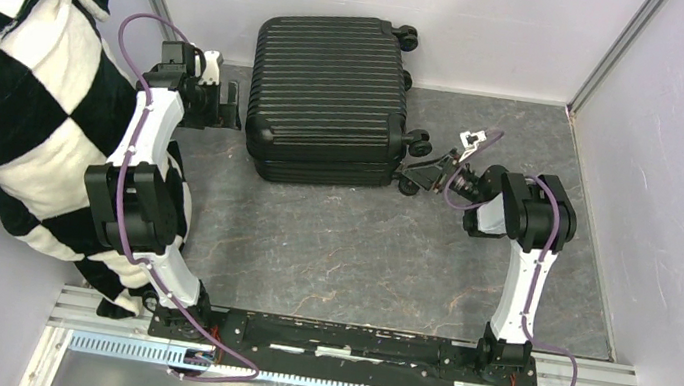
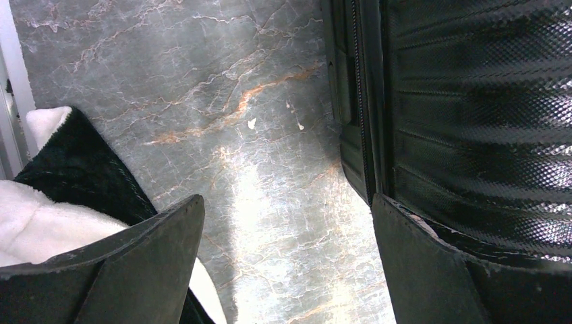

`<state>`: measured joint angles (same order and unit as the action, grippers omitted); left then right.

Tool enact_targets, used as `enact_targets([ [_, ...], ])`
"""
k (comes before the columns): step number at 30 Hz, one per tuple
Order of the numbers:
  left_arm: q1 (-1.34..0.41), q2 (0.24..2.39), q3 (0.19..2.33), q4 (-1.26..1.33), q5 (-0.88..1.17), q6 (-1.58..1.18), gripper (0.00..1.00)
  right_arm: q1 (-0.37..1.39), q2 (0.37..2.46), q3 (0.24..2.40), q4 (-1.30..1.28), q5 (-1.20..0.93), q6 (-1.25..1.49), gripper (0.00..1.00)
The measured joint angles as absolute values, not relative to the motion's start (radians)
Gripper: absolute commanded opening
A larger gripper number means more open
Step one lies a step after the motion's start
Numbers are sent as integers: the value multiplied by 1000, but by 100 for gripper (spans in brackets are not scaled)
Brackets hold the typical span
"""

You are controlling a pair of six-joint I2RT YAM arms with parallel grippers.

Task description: Pack the luggage

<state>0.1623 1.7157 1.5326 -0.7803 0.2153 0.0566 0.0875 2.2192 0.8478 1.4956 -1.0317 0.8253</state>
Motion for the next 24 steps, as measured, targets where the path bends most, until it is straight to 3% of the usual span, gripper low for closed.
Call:
enact_targets([
  [16,162,1716,1531,-780,215,57,100,105,2166,809,1491,-1084,816,55],
  [24,162,1716,1531,-780,215,57,100,105,2181,926,1489,-1092,825,54],
])
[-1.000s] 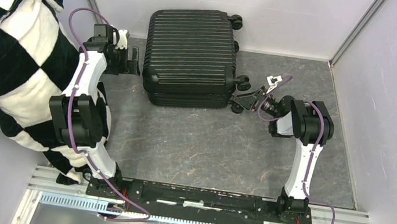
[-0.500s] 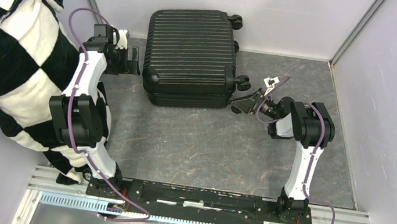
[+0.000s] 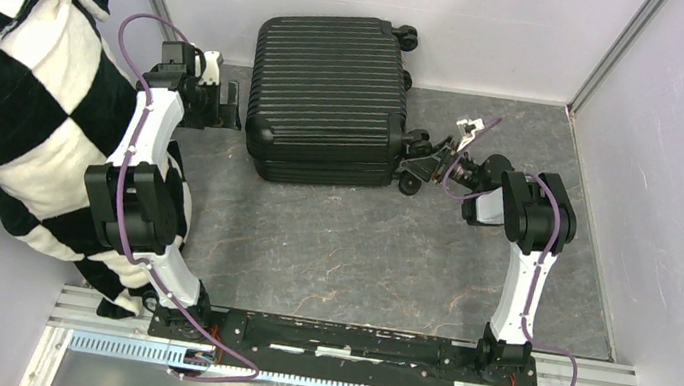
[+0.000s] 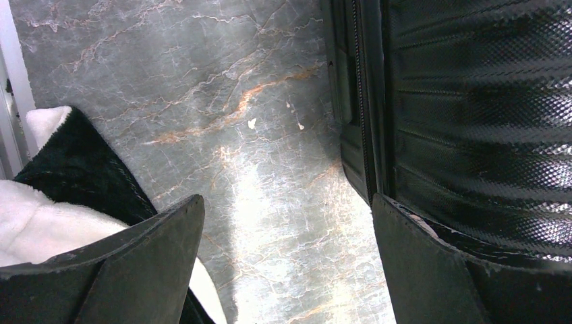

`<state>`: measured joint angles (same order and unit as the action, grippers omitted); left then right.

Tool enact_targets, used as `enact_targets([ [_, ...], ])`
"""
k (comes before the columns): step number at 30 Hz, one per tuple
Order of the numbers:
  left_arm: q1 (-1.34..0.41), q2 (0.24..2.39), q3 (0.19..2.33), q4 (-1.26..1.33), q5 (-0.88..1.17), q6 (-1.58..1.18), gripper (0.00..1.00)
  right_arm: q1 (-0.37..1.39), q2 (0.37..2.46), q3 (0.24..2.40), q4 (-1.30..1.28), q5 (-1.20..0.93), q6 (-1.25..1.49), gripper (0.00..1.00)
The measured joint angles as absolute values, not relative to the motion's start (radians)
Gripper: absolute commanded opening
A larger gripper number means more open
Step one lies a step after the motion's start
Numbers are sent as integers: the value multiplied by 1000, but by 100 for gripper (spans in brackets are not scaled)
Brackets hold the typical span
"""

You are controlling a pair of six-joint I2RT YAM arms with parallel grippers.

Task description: Pack the luggage

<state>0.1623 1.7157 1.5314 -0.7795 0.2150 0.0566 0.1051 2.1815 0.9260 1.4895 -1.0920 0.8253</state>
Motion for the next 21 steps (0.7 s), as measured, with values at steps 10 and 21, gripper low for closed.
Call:
enact_targets([
  [10,162,1716,1531,-780,212,57,100,109,2207,951,1495,-1122,857,46],
  [21,162,1716,1531,-780,212,57,100,125,2207,896,1492,-1123,840,38],
])
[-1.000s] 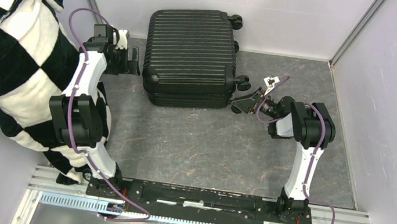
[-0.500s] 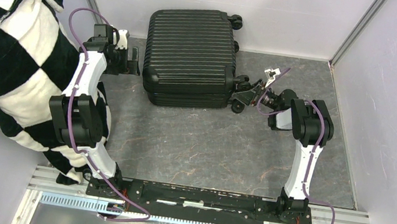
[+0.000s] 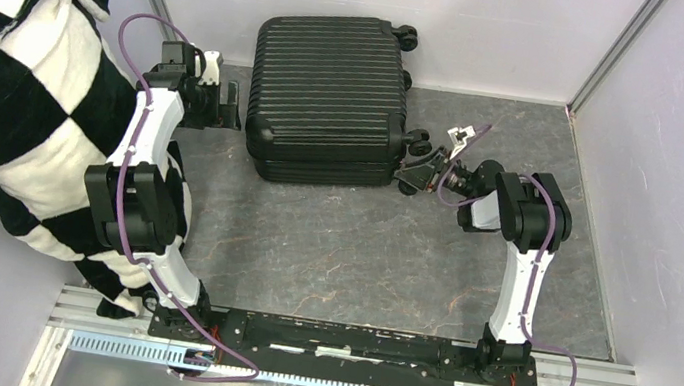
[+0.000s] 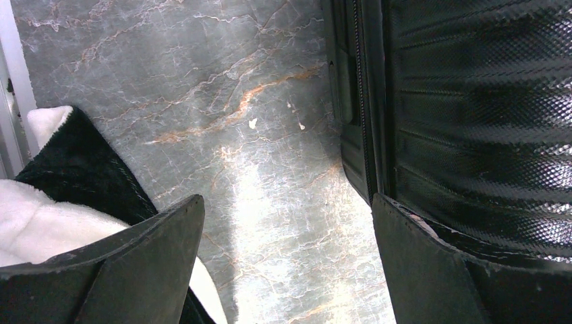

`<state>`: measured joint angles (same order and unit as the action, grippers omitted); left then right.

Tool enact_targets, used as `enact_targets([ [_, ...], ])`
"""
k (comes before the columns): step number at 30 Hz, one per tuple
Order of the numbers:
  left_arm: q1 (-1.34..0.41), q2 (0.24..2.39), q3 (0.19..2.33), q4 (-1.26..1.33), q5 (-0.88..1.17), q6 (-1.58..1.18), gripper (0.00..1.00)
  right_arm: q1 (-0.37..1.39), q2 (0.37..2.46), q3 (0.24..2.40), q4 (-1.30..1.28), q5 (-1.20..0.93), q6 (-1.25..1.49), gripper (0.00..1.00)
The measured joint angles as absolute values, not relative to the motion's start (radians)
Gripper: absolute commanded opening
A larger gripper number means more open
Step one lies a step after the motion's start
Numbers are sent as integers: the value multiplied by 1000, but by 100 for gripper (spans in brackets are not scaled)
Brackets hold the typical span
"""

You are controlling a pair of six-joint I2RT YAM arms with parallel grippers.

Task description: Pack the luggage

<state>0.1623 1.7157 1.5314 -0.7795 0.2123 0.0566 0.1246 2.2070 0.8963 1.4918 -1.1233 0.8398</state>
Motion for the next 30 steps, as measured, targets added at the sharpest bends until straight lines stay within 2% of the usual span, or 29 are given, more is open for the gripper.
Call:
enact_targets([
  [10,162,1716,1531,-780,212,57,100,135,2207,888,1491,-1113,817,35],
  [12,162,1716,1531,-780,212,57,100,134,2207,895,1489,-1114,817,28],
  [14,162,1716,1531,-780,212,57,100,132,2208,899,1486,-1112,815,10],
  [16,162,1716,1531,-780,212,57,100,129,2208,899,1485,-1111,814,0],
  [23,162,1716,1529,-779,213,57,100,140,2189,855,1495,-1069,791,0],
  [30,162,1716,1467,-757,224,57,99,183,2067,665,1499,-893,702,0],
])
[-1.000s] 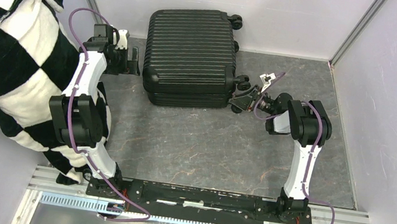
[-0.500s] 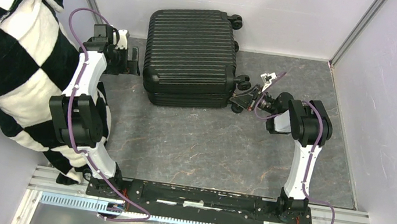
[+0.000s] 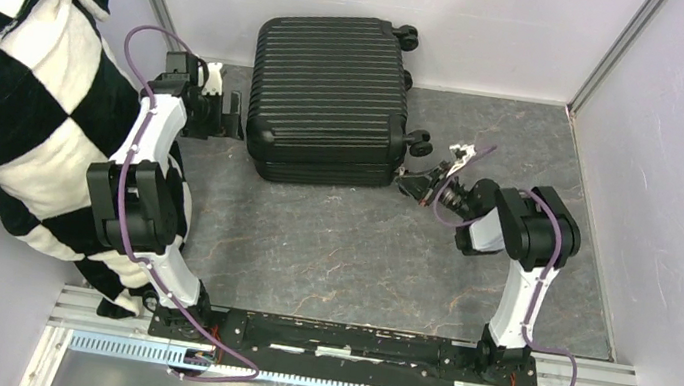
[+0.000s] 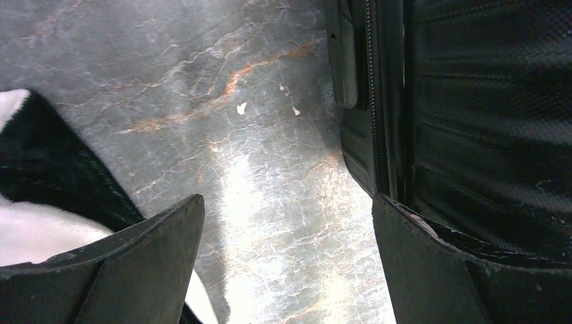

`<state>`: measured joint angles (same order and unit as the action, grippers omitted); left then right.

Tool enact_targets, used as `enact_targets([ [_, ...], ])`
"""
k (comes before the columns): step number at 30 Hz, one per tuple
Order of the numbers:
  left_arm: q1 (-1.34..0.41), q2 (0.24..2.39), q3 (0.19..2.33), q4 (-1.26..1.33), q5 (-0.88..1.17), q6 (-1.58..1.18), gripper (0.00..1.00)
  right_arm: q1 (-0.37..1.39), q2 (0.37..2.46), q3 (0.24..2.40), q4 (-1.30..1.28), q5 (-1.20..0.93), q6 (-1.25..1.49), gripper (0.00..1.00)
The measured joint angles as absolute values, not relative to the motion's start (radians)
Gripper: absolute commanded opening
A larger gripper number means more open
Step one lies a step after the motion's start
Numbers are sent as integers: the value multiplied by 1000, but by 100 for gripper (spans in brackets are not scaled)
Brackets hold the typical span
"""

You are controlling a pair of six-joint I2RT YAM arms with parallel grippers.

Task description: Pack the luggage

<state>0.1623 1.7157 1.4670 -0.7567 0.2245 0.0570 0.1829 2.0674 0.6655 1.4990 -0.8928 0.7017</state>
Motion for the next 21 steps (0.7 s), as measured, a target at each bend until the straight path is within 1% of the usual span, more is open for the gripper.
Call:
enact_targets([
  [7,163,1728,1417,-705,275,57,95,329,1897,470,1492,-682,428,0],
  [12,176,1738,1393,-645,330,57,90,415,1789,402,1412,-560,255,0],
  [16,187,1743,1368,-599,393,58,84,488,1728,403,1305,-442,163,0],
  [21,193,1730,1332,-551,440,60,82,599,1700,495,1117,-290,98,0],
])
